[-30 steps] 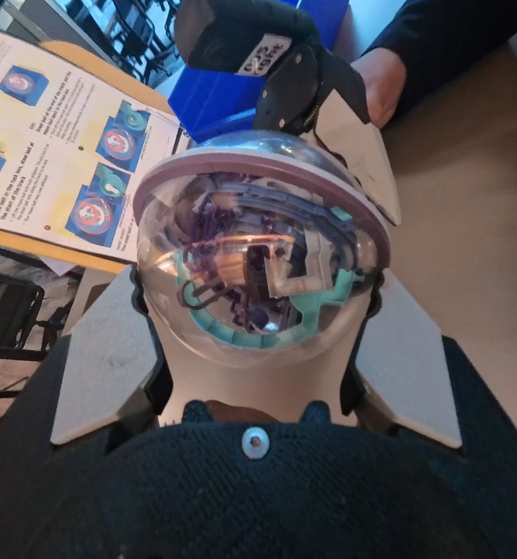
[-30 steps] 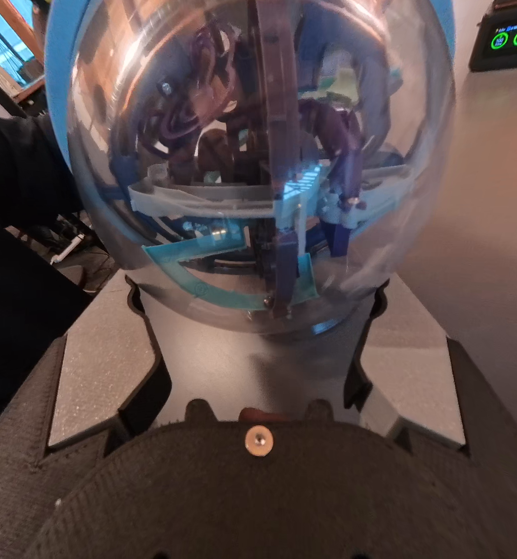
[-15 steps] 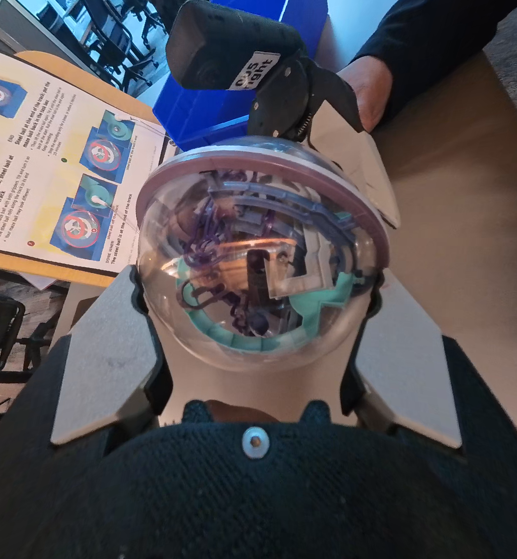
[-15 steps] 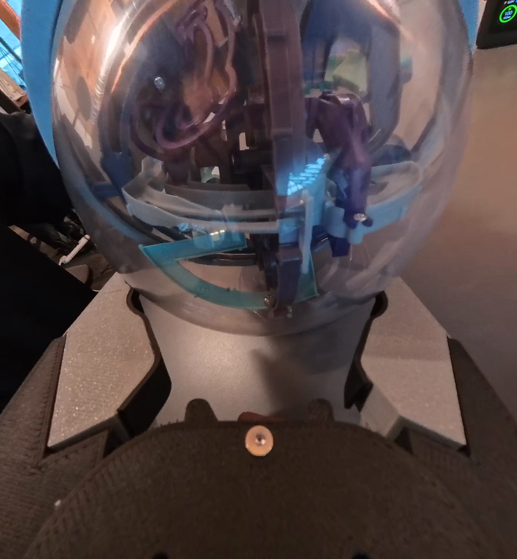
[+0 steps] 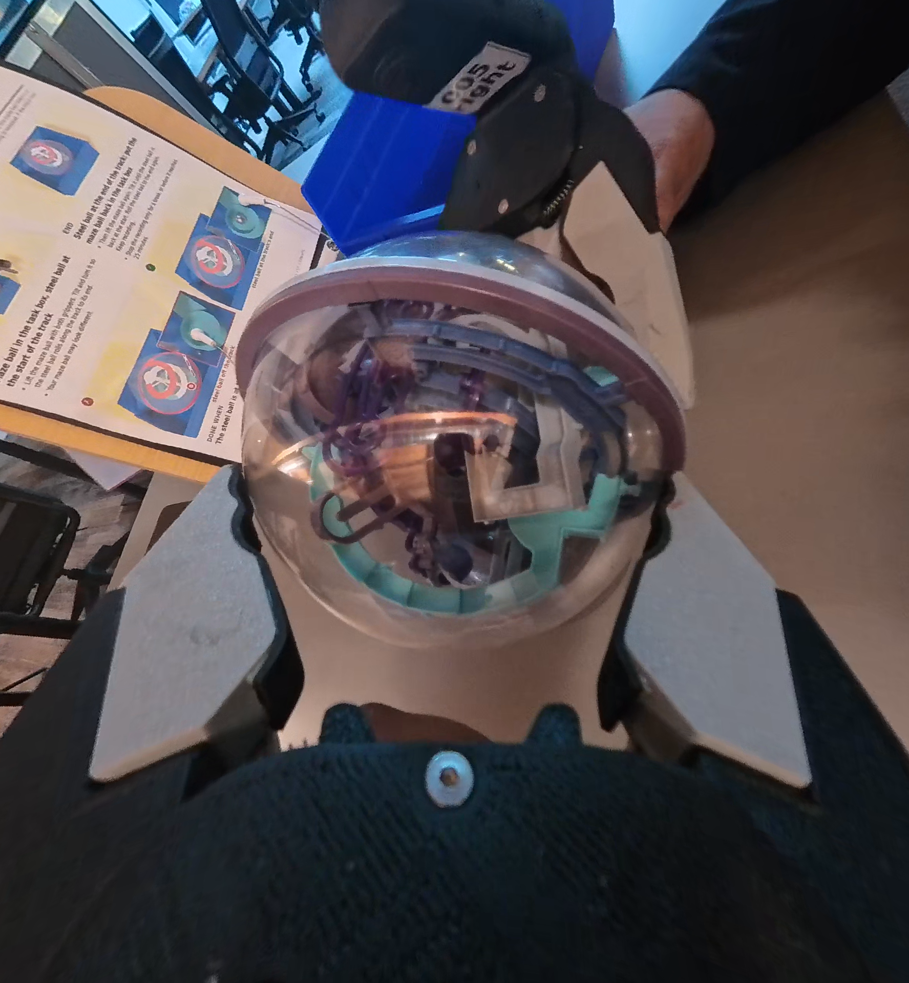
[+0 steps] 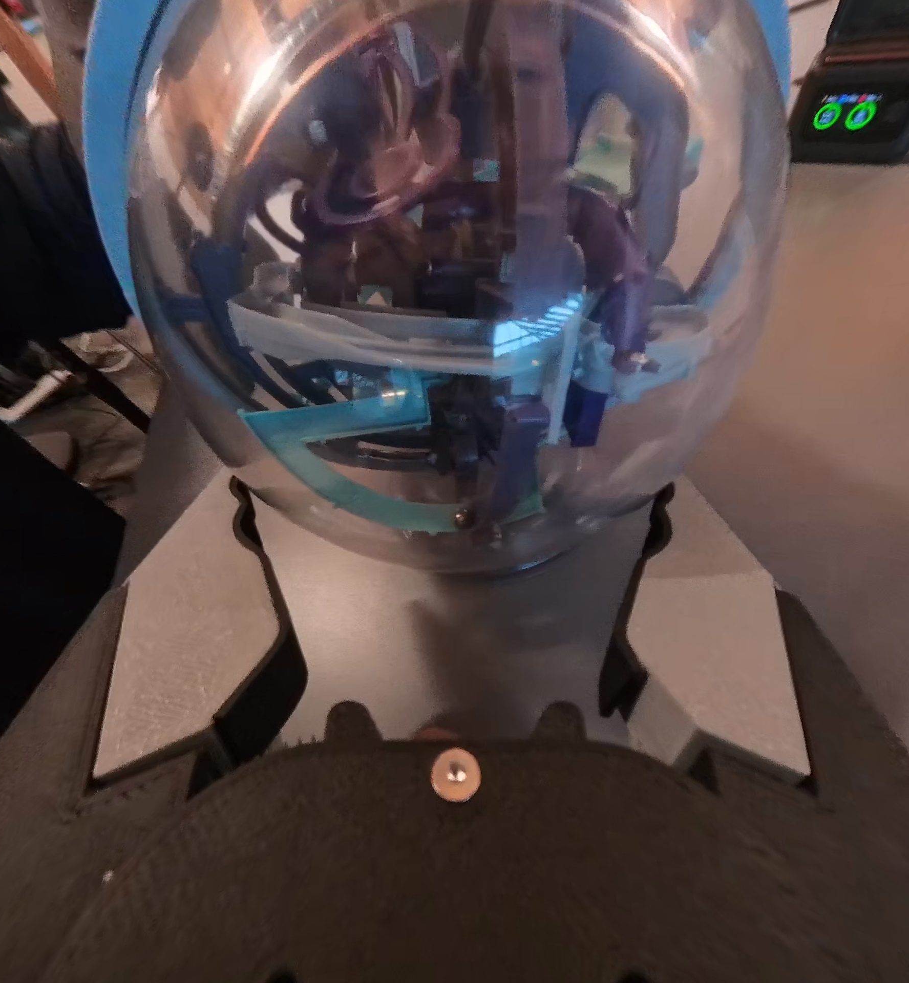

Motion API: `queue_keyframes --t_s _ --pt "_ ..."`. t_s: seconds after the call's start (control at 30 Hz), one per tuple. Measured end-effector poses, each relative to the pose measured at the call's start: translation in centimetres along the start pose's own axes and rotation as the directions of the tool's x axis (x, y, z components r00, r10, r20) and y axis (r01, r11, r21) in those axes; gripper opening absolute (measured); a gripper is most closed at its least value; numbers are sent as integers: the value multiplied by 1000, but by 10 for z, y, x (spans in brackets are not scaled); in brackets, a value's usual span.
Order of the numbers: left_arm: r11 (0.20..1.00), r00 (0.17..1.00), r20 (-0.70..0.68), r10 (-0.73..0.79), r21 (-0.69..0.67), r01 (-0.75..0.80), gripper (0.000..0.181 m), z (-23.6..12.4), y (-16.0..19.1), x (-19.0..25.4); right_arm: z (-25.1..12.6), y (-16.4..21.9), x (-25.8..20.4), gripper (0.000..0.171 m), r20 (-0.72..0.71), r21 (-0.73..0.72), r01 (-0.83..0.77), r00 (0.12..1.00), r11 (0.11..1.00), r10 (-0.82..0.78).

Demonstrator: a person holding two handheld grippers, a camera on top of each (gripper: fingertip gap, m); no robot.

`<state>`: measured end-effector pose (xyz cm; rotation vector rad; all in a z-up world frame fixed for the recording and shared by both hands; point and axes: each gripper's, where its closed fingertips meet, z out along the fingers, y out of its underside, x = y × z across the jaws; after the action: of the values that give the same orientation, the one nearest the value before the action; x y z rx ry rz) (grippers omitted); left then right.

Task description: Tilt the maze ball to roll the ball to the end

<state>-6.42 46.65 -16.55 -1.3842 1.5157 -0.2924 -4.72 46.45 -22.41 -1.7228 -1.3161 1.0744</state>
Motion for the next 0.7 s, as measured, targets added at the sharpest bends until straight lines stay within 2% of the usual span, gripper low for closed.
queue_keyframes --t_s 0.2,0.37,0.47,0.7 --pt "1000 1000 -19 -1 7 1 144 0 0 0 -15 -5 10 135 -42 -49 198 979 979 -200" --pt "1000 1000 -31 1 16 -1 144 0 0 0 -36 -28 2 131 126 56 191 972 980 -197" --pt "1000 999 -42 -7 23 8 144 0 -1 0 -41 -42 10 131 140 97 189 969 977 -202" --pt "998 996 -89 -13 63 19 144 2 -3 0 -28 -47 7 139 200 70 248 945 966 -257"
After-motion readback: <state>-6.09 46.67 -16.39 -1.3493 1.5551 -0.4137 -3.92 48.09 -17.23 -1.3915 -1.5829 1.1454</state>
